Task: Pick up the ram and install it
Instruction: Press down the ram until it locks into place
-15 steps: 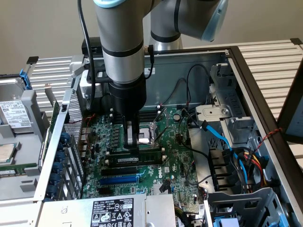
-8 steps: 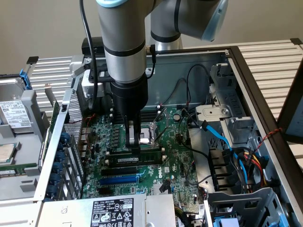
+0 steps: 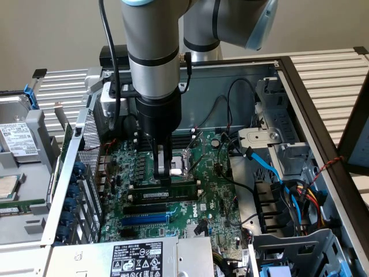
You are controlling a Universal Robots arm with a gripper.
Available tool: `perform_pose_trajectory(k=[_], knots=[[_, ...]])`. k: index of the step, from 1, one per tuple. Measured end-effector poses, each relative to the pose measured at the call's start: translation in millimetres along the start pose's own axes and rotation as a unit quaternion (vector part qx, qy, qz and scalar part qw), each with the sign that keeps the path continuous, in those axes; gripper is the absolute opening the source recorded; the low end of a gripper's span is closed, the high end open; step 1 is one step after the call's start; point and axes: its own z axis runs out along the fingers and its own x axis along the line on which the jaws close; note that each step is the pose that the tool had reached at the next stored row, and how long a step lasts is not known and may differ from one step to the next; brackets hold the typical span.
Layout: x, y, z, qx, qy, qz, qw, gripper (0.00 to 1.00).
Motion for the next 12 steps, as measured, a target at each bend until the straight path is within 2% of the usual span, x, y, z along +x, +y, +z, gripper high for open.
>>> perform_pose_trajectory(k=[2,4,5,6,12], knots=[[0.0,0.0,0.0,0.0000,0.0000,0.000,1.0000,0.11],[0.1,-0.4,0.0,-0.0023,0.0001,0.000,1.0000,0.11],[0.0,-0.9,0.1,-0.0045,0.0002,0.000,1.0000,0.11],[0.1,-0.9,0.1,-0.0051,0.0003,0.000,1.0000,0.11],[0.0,-3.3,0.0,-0.0057,0.0004,0.000,1.0000,0.11]])
